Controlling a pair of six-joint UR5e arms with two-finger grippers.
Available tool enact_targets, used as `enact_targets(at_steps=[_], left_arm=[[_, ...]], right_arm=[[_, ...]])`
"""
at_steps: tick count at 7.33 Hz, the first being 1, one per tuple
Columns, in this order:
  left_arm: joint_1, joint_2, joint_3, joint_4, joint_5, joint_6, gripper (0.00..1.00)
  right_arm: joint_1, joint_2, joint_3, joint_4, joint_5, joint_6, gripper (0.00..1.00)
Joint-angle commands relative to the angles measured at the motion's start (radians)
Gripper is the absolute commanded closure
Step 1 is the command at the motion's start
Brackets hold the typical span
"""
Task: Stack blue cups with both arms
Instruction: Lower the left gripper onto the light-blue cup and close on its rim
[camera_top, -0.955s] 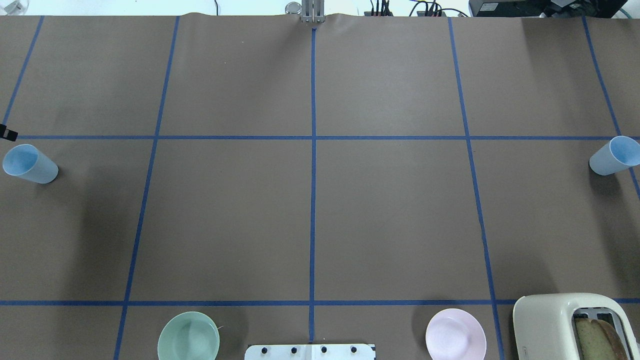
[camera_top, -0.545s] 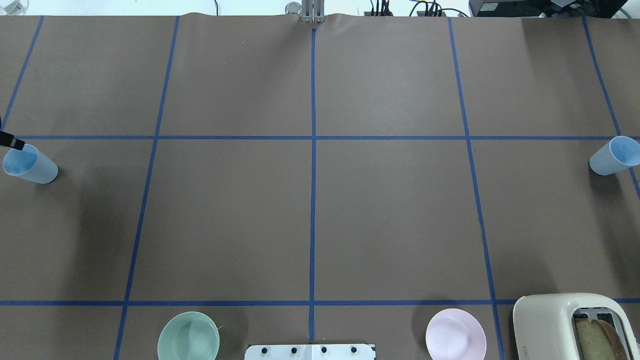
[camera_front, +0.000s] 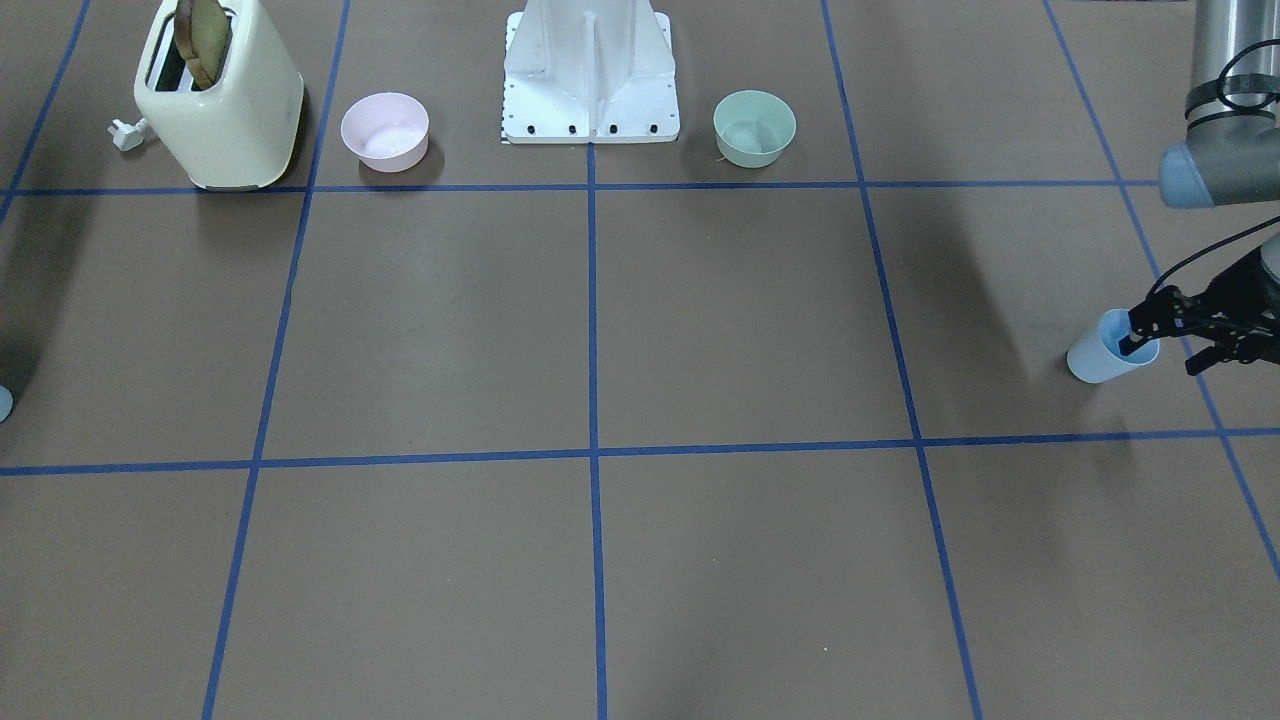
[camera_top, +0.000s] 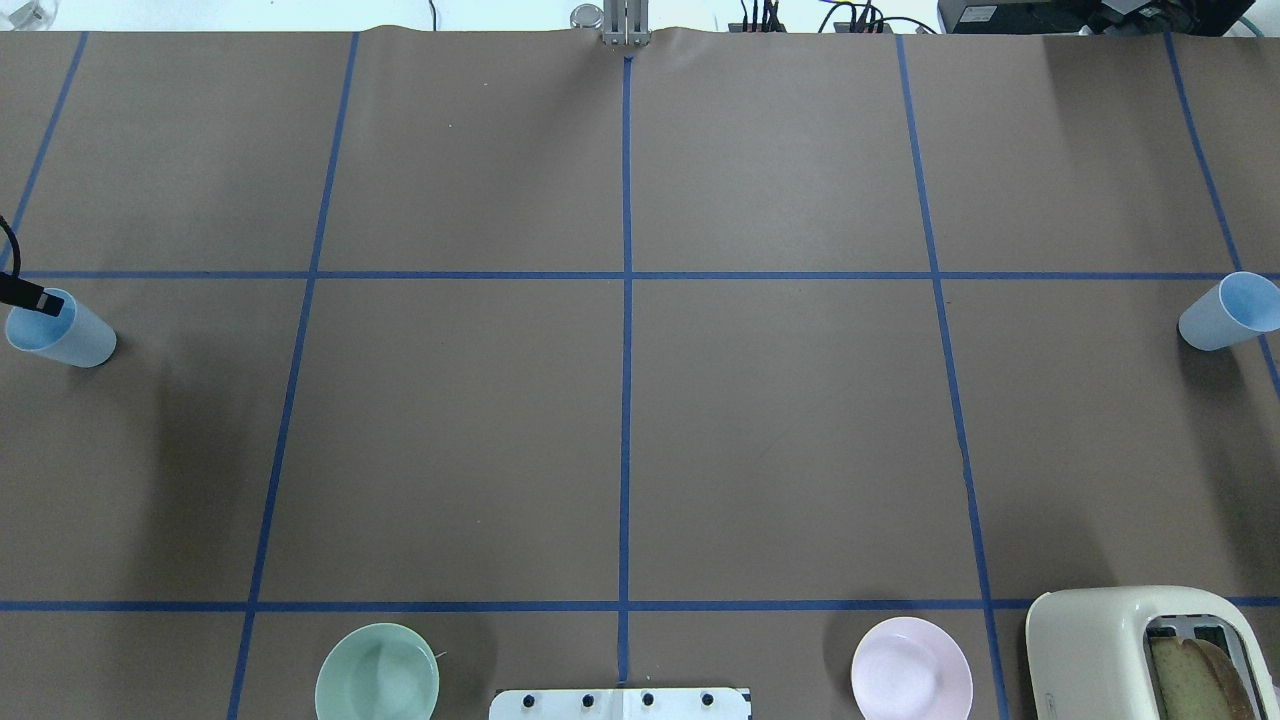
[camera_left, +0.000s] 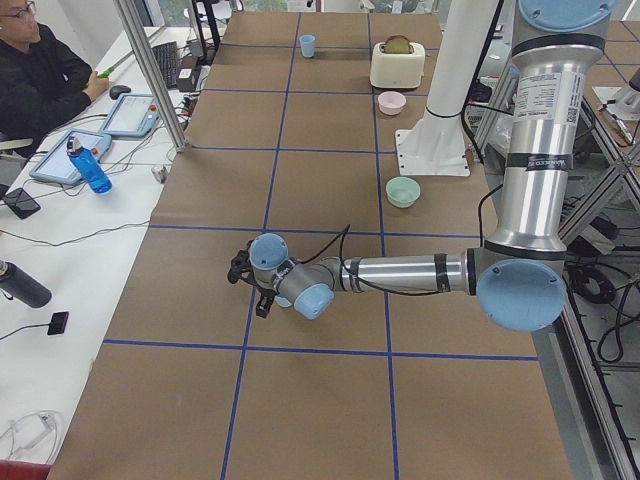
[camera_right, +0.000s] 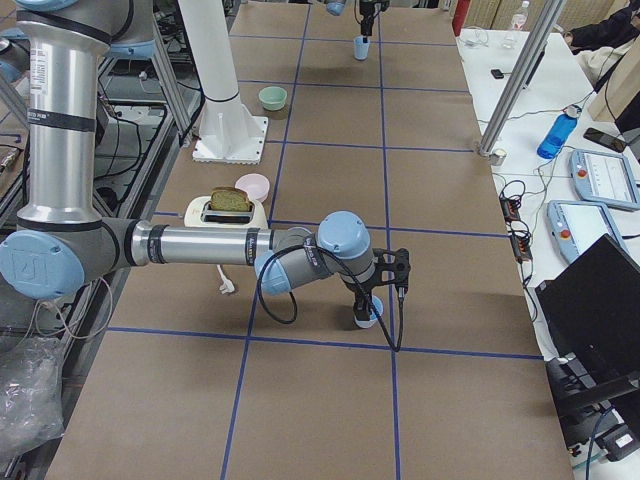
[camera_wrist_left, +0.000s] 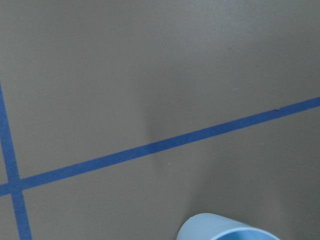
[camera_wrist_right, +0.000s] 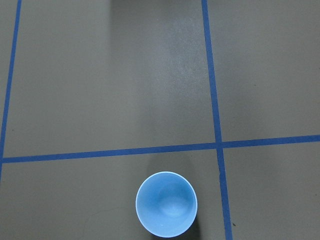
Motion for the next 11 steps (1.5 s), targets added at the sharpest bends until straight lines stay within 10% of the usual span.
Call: enact_targets(at_steps=[1, 3, 7, 11], left_arm=[[0.023, 0.011, 0.000, -0.027, 0.019, 0.001, 0.29], [0.026, 0.014, 0.000, -0.033, 0.038, 0.008, 1.00], [0.026, 0.000, -0.050, 0.026, 0.013, -0.006, 1.00], [0.037, -0.097, -0.409, 0.448, -0.019, -0.220, 1.00]], right_arm=[[0.004, -0.003, -0.003, 0.000, 0.001, 0.000, 0.00], [0.004, -0.005, -0.004, 0.001, -0.004, 0.000, 0.00], [-0.004, -0.043, -0.009, 0.001, -0.080, -0.037, 0.00], [-0.038, 0.047, -0.133, 0.007, -0.091, -0.034, 0.00]])
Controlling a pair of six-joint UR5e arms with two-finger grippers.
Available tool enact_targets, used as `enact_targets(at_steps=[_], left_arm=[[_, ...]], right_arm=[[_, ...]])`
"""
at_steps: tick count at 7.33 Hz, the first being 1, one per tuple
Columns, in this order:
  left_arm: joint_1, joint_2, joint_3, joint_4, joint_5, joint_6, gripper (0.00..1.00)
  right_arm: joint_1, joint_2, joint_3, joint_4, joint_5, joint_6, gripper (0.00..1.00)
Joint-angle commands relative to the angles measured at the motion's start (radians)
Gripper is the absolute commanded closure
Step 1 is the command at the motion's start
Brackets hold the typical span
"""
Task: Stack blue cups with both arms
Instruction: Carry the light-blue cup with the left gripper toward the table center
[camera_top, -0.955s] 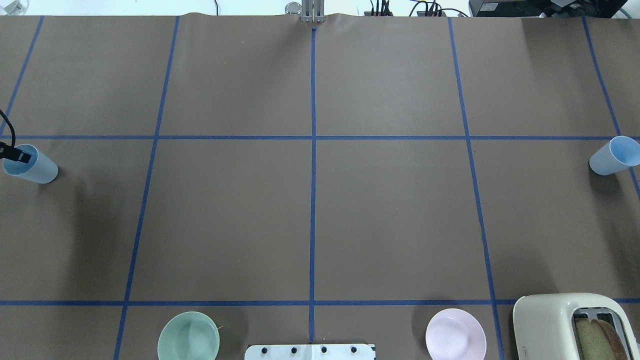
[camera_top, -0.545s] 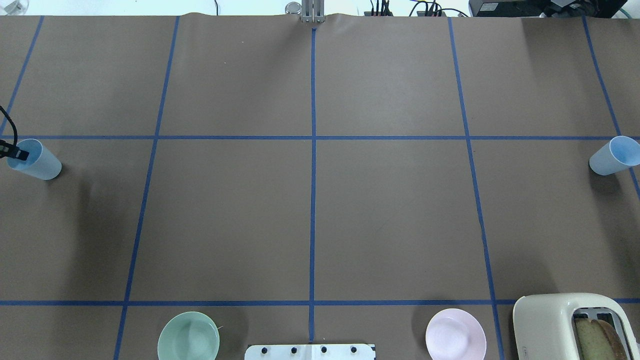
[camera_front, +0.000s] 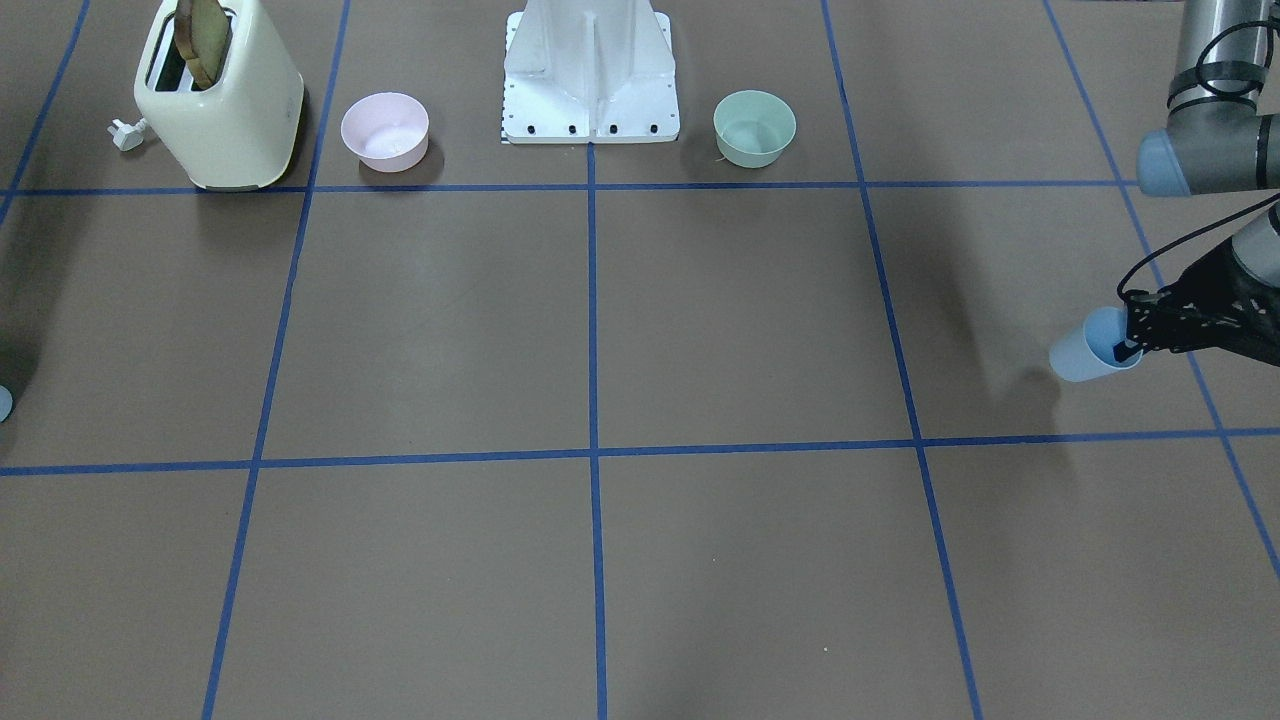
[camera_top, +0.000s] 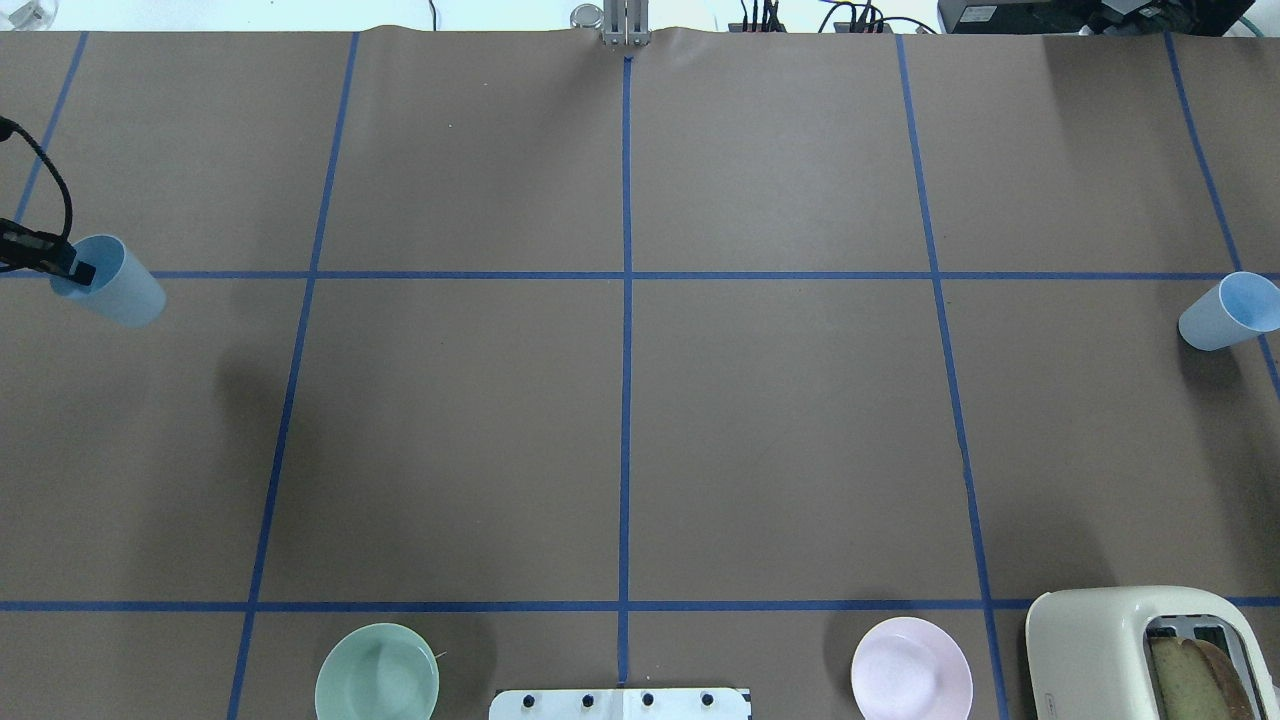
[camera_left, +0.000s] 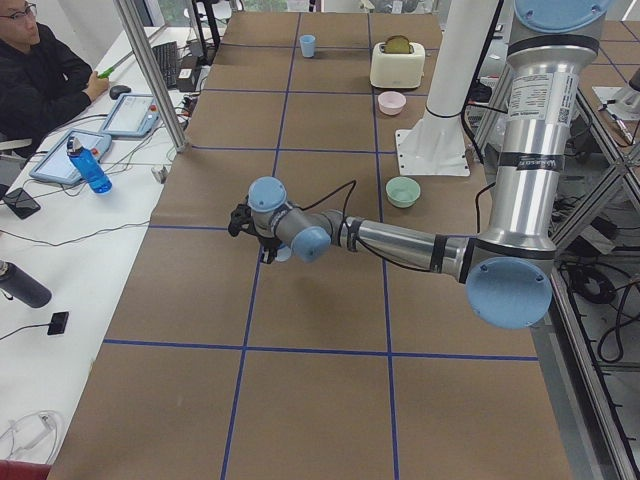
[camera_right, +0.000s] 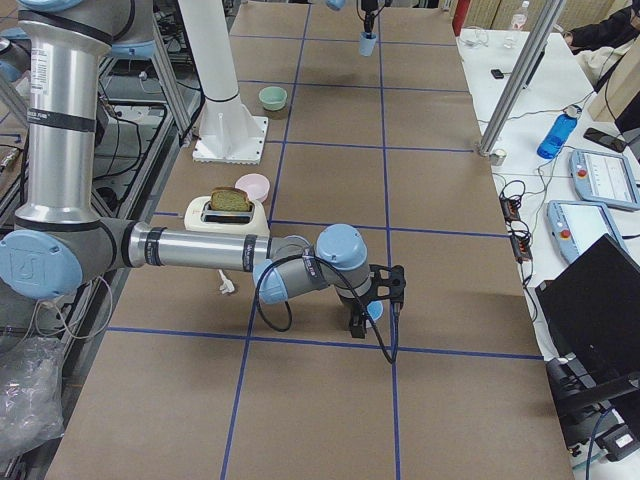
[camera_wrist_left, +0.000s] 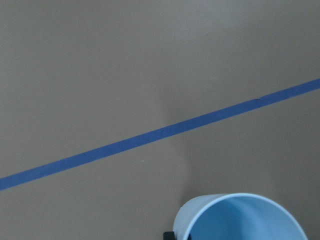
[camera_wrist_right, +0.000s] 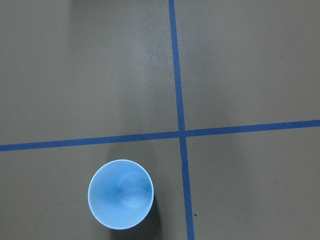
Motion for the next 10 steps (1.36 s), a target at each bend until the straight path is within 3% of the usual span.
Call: enact_targets(at_steps=[1, 4, 7, 8, 10], left_arm=[[0.050, -0.078, -0.108, 0.111, 0.006, -0.176, 1.00], [0.168, -0.243, -0.116, 0.146, 0.018, -0.446, 1.00], [0.231, -0.355, -0.232, 0.372, 0.070, -0.519, 1.00], [0.256, -0.382, -0.247, 0.385, 0.072, -0.583, 1.00], [0.306, -0.406, -0.266, 0.387, 0.108, -0.652, 1.00]], right_arm=[[-0.019, 0.060, -0.093, 0.009, 0.000, 0.006, 0.00], [-0.102, 0.082, -0.120, 0.015, -0.006, 0.015, 0.00], [-0.137, 0.086, -0.152, 0.015, -0.033, 0.012, 0.00], [-0.145, 0.086, -0.166, 0.016, -0.039, 0.008, 0.00], [-0.162, 0.086, -0.237, 0.117, -0.040, 0.011, 0.00]])
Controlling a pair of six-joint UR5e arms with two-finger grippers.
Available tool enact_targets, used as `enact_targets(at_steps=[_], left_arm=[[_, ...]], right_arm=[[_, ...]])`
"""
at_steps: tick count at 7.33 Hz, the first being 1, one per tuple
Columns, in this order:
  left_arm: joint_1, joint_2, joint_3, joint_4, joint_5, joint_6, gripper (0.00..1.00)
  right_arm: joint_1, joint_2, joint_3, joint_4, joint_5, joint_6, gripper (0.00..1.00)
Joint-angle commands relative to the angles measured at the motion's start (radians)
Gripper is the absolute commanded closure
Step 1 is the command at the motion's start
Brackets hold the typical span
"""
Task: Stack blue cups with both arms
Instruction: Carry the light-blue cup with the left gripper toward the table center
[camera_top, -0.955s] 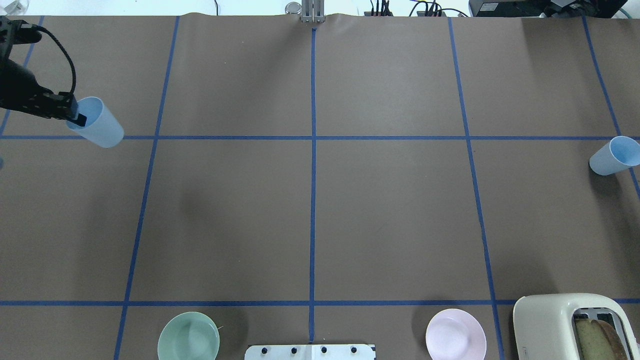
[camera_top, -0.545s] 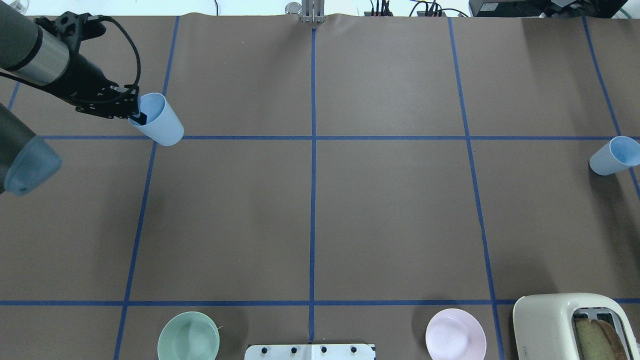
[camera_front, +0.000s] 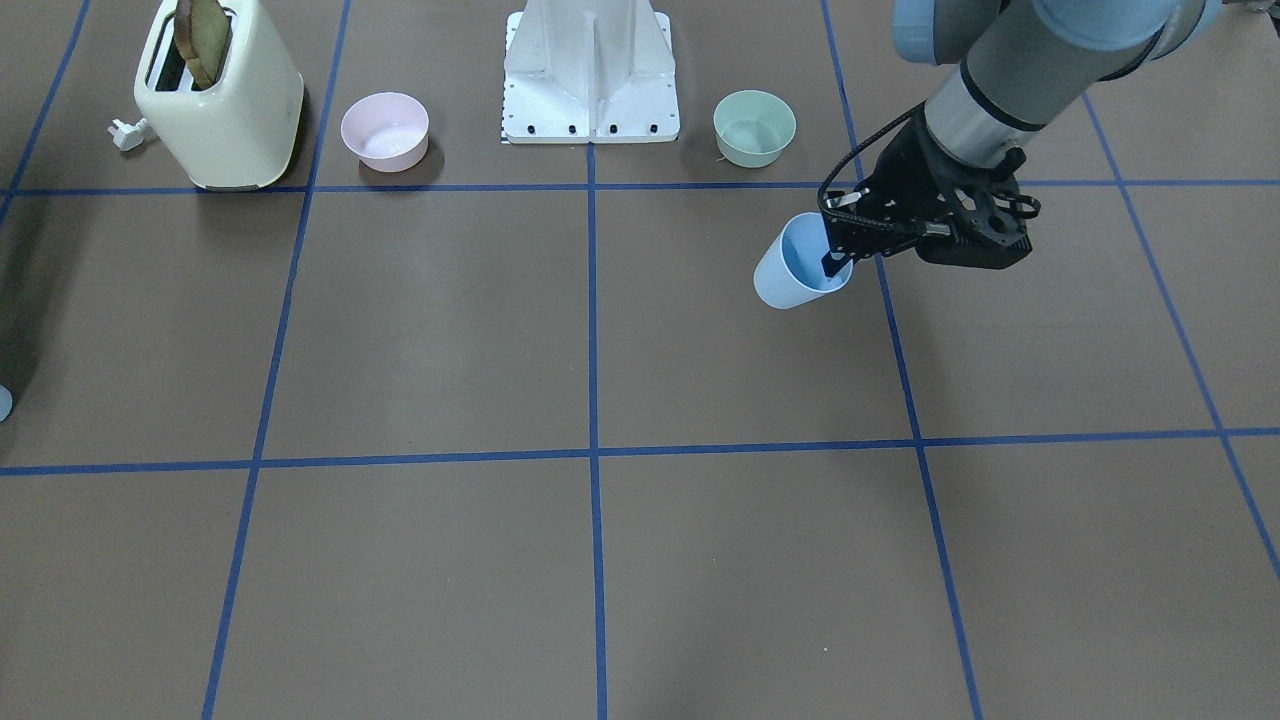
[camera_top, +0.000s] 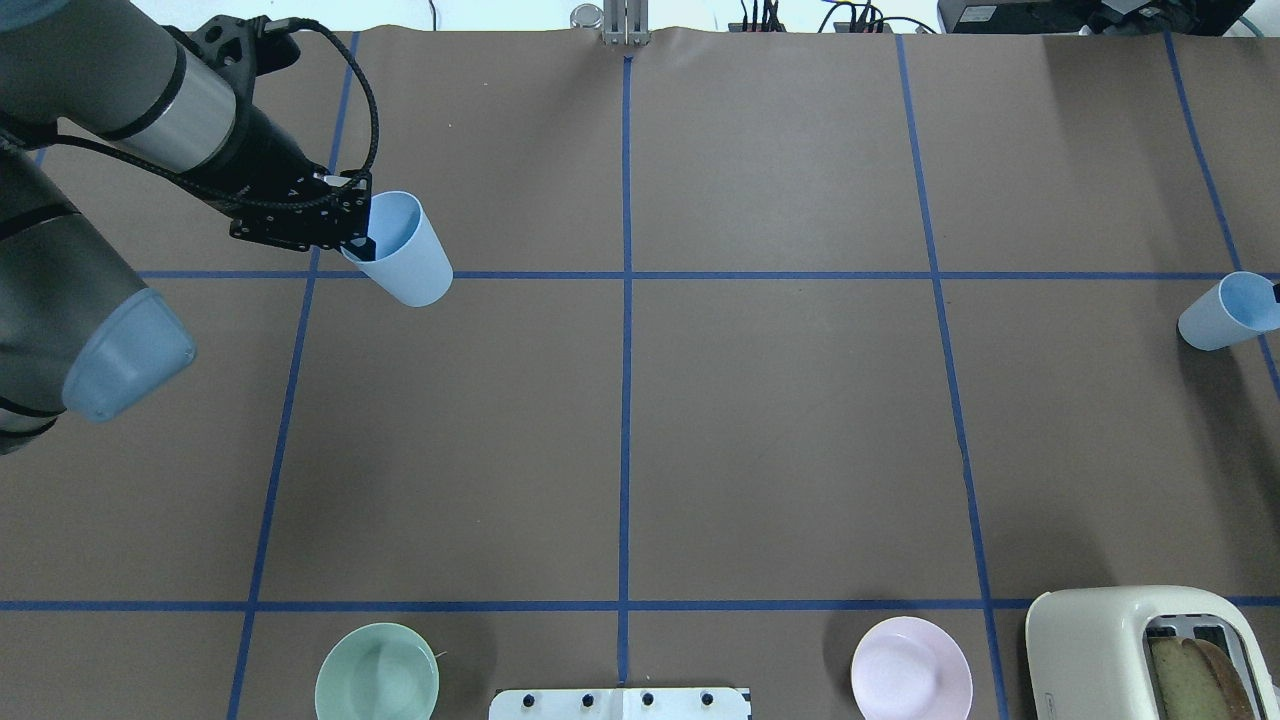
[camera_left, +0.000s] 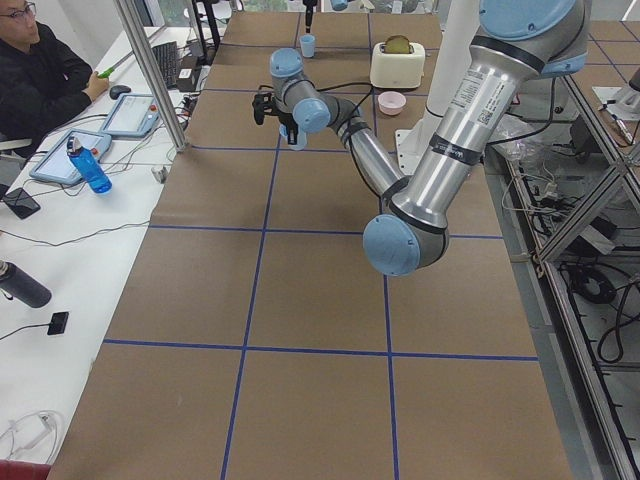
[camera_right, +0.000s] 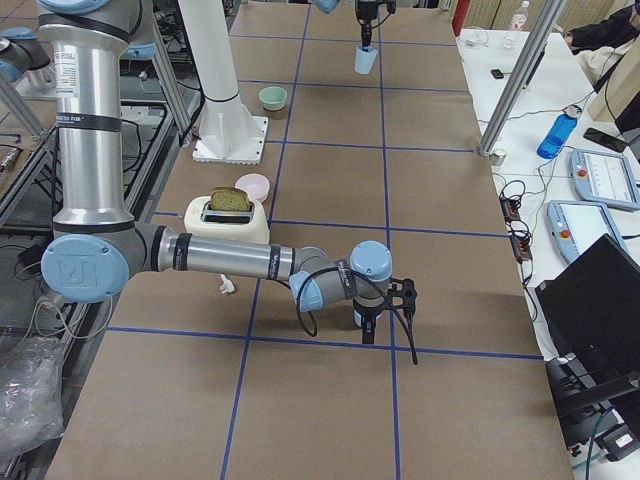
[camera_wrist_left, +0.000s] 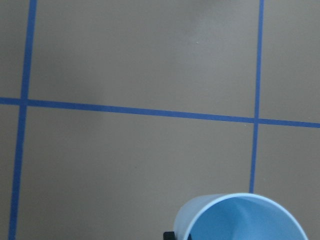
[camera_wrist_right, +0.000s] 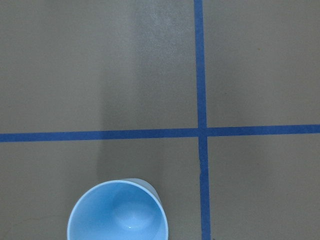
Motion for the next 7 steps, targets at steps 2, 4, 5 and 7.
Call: enact_targets(at_steps=[2, 4, 5, 7], left_arm=[[0.047, -0.023, -0.026, 0.007, 0.032, -0.065, 1.00], [0.062, -0.036, -0.026, 0.007, 0.034, -0.088, 1.00], [0.063, -0.040, -0.026, 0.007, 0.034, -0.094, 1.00], [0.088, -0.056, -0.023, 0.007, 0.063, -0.120, 1.00]], right_arm=[[-0.022, 0.006, -0.062, 0.080, -0.003, 0.006, 0.00], [-0.032, 0.015, -0.067, 0.080, -0.005, 0.008, 0.00], [-0.037, 0.025, -0.075, 0.080, -0.005, 0.011, 0.00], [-0.043, 0.026, -0.082, 0.082, -0.014, 0.012, 0.11]])
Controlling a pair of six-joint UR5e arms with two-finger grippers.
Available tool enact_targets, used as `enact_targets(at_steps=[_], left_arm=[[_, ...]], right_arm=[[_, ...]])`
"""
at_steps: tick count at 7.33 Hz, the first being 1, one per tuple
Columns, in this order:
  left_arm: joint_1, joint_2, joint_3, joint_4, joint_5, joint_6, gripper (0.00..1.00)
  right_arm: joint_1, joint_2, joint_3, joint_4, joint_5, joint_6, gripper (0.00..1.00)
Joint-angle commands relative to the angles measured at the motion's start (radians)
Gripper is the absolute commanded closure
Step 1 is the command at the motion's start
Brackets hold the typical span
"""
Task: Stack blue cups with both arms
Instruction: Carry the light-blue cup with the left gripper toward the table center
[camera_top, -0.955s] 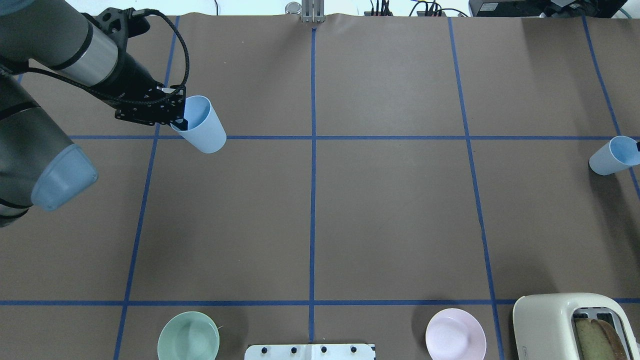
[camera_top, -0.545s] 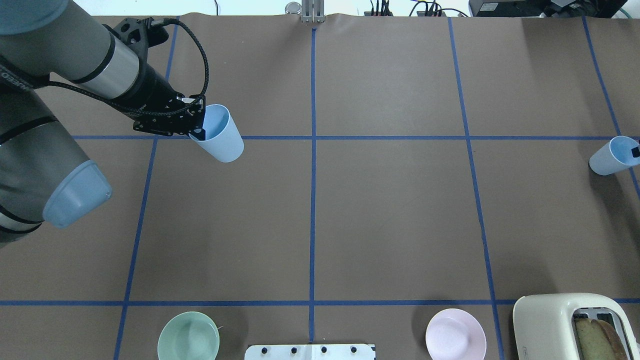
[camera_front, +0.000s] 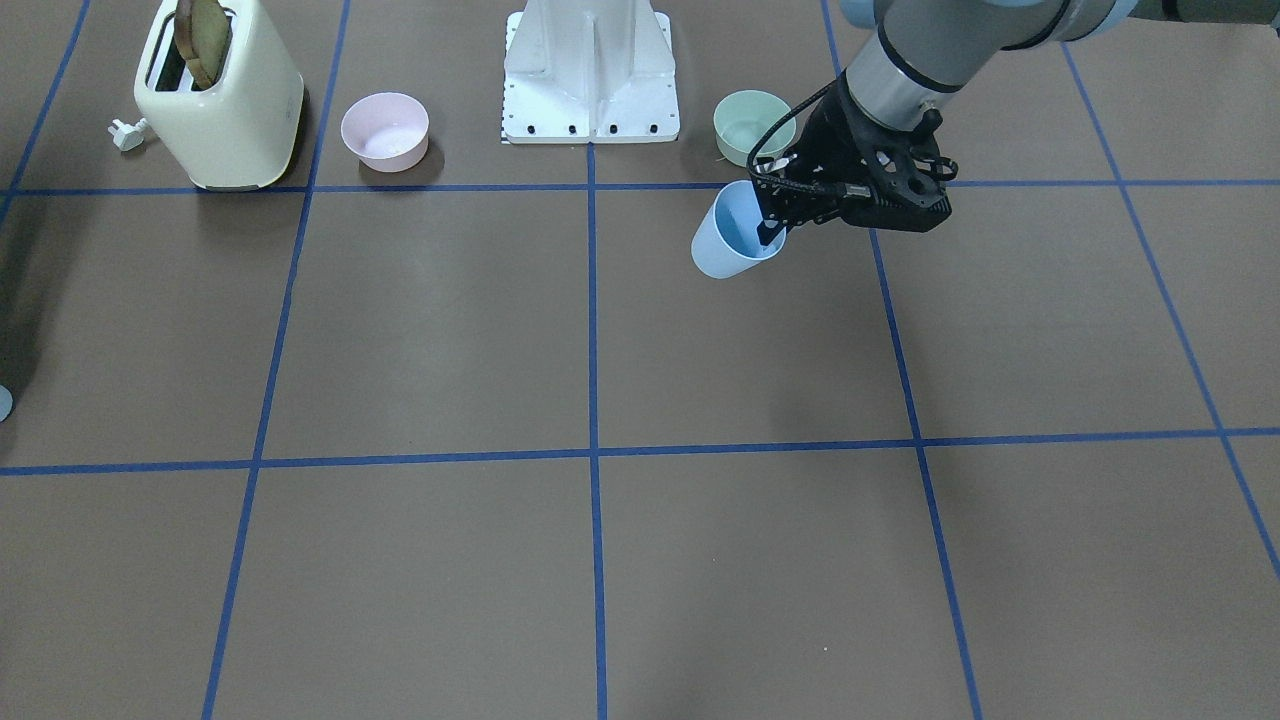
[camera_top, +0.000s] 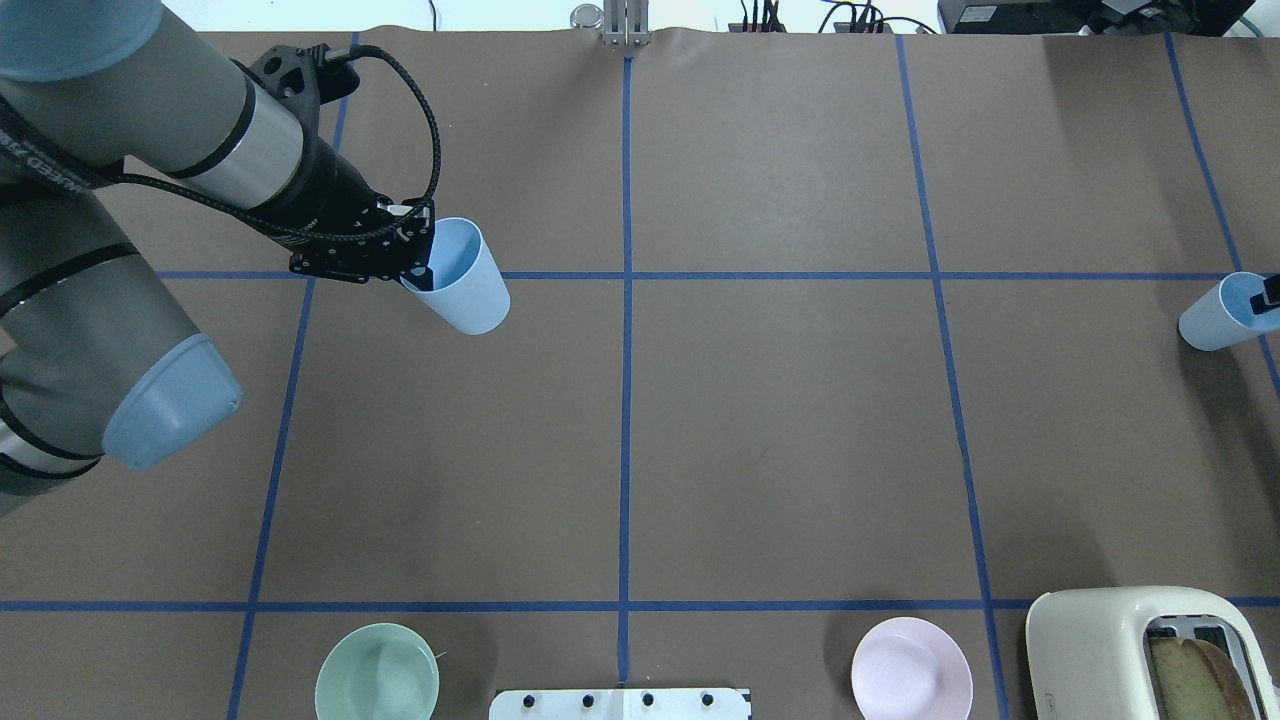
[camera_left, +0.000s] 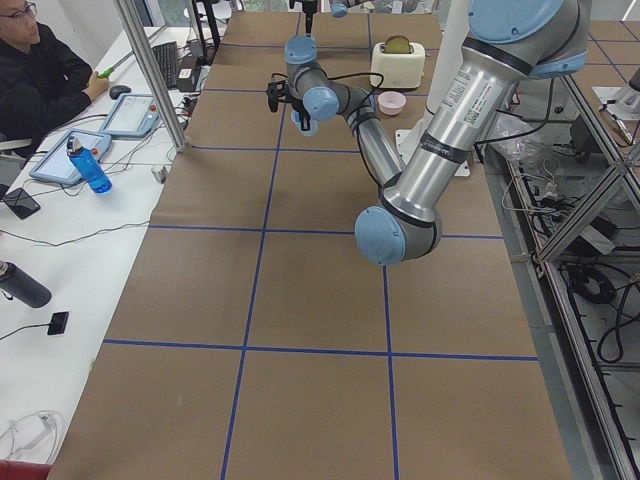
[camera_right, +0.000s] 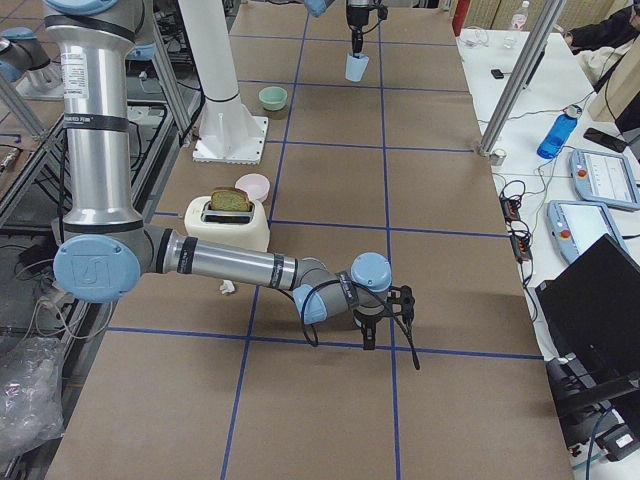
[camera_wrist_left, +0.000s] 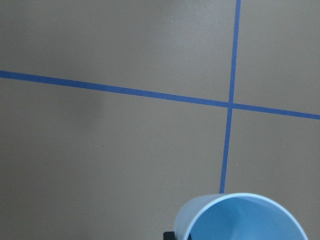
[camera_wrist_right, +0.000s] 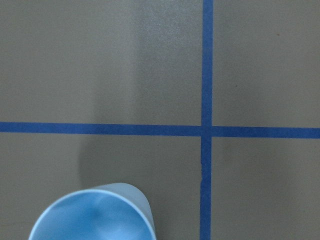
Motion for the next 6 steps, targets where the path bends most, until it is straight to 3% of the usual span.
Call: enact_targets(at_steps=[1, 2, 3, 4, 6], left_arm=[[0.045, -0.023, 0.012, 0.000, 0.048, -0.027, 1.00], [0.072, -0.039, 0.023, 0.003, 0.087, -0.028, 1.00], [0.092, -0.065, 0.037, 0.023, 0.101, -0.045, 1.00], [0.099, -0.079, 0.046, 0.023, 0.105, -0.057, 1.00], [0.099, -0.098, 0.063, 0.023, 0.108, -0.061, 1.00]], right_arm=[[-0.006, 0.003, -0.004, 0.001, -0.004, 0.003, 0.20], [-0.007, 0.003, -0.004, 0.001, -0.004, 0.003, 0.42], [-0.007, 0.003, -0.004, 0.001, -0.004, 0.004, 0.80], [-0.007, 0.003, -0.002, 0.002, -0.004, 0.004, 1.00], [-0.007, 0.007, -0.001, 0.002, -0.012, 0.001, 1.00]])
